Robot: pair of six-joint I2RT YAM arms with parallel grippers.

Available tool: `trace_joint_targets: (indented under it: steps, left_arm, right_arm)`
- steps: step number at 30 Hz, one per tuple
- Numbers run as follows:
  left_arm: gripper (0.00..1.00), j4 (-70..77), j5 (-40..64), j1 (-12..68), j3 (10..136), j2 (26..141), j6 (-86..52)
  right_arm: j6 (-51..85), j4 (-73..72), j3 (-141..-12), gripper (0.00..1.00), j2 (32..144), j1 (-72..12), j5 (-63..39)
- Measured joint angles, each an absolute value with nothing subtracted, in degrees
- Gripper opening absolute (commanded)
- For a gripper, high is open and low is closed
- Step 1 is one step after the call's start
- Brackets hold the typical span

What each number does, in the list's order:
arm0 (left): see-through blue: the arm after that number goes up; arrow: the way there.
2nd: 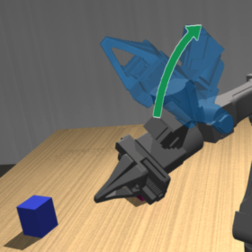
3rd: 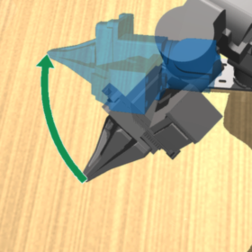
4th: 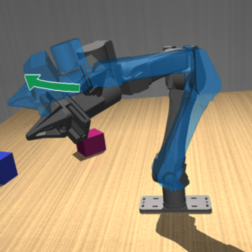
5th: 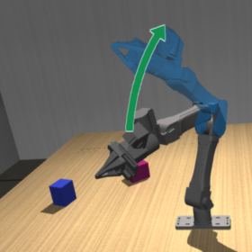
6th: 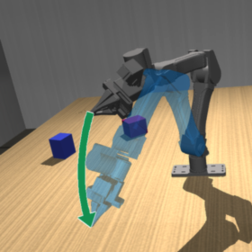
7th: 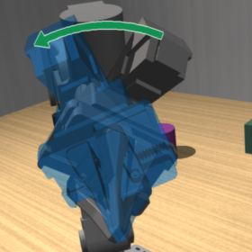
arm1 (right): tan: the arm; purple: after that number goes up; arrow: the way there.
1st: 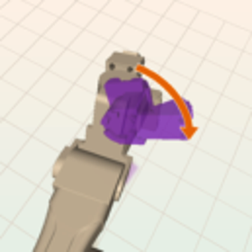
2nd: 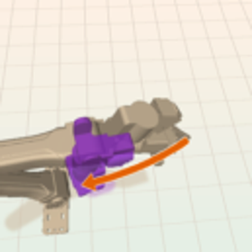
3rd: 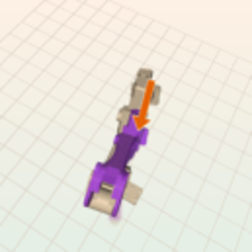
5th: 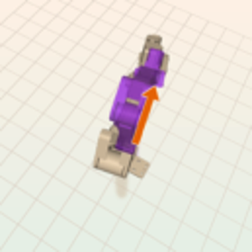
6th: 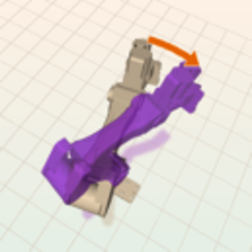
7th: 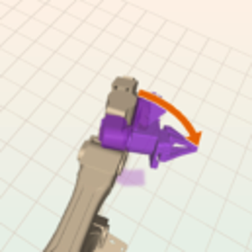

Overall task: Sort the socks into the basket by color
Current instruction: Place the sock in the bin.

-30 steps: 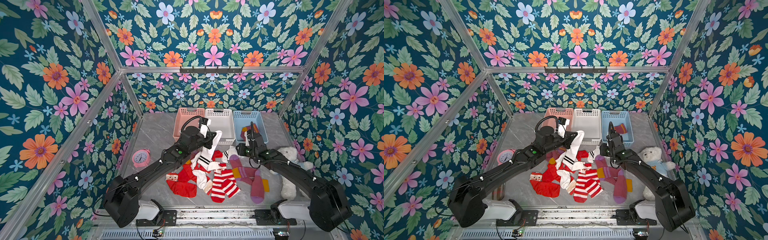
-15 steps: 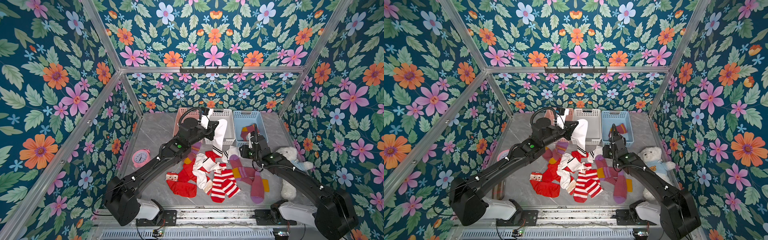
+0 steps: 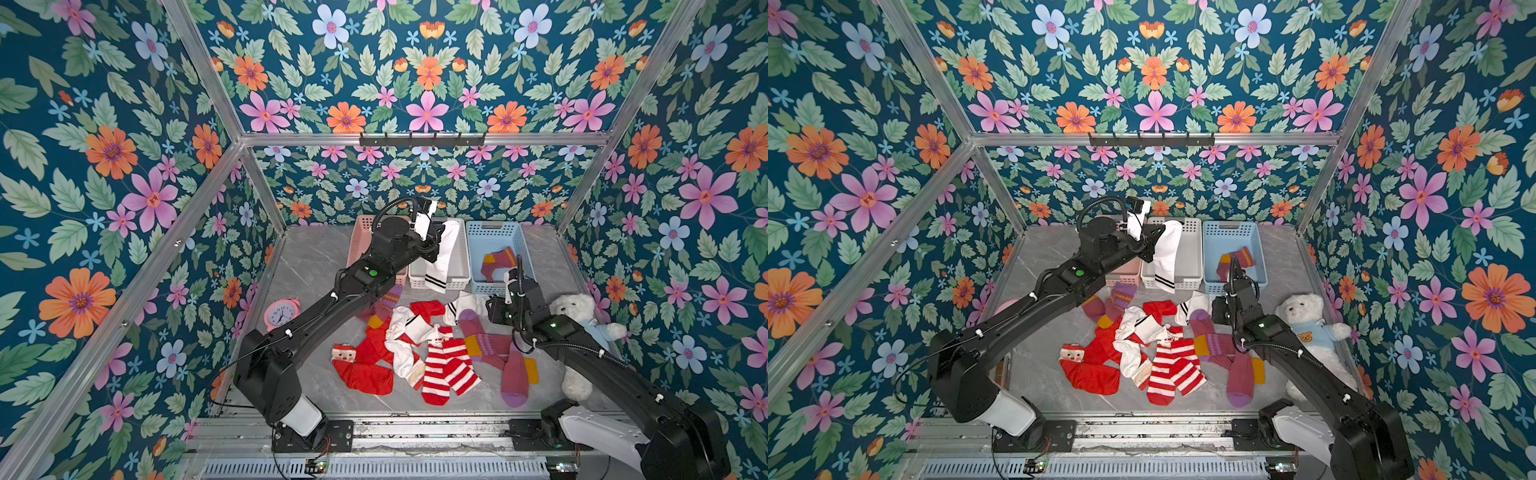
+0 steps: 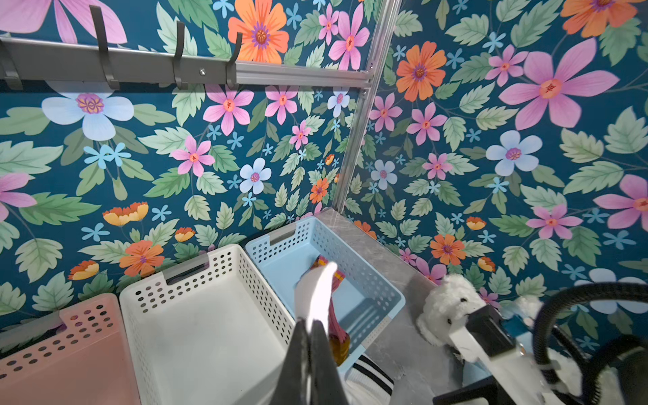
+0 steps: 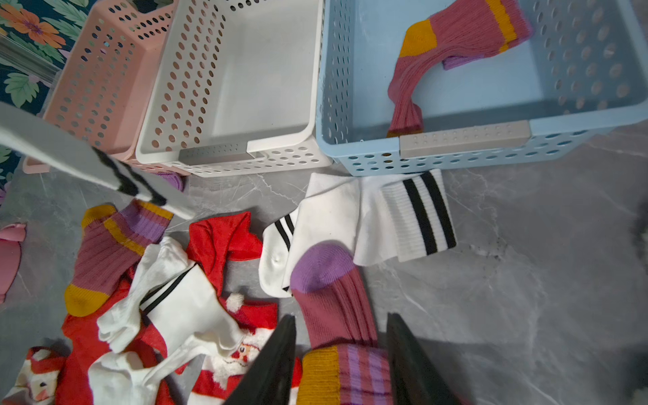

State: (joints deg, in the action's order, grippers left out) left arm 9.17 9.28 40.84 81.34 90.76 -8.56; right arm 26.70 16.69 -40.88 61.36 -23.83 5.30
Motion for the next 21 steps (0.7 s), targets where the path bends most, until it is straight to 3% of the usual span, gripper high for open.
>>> trace_joint_targets:
  steps: [21]
  left_arm:
    - [0.0, 13.54, 11.81, 31.88, 91.07, 106.54, -9.76]
  right_arm:
    - [25.69, 19.84, -40.12, 0.46, 62.22, -22.79, 8.05]
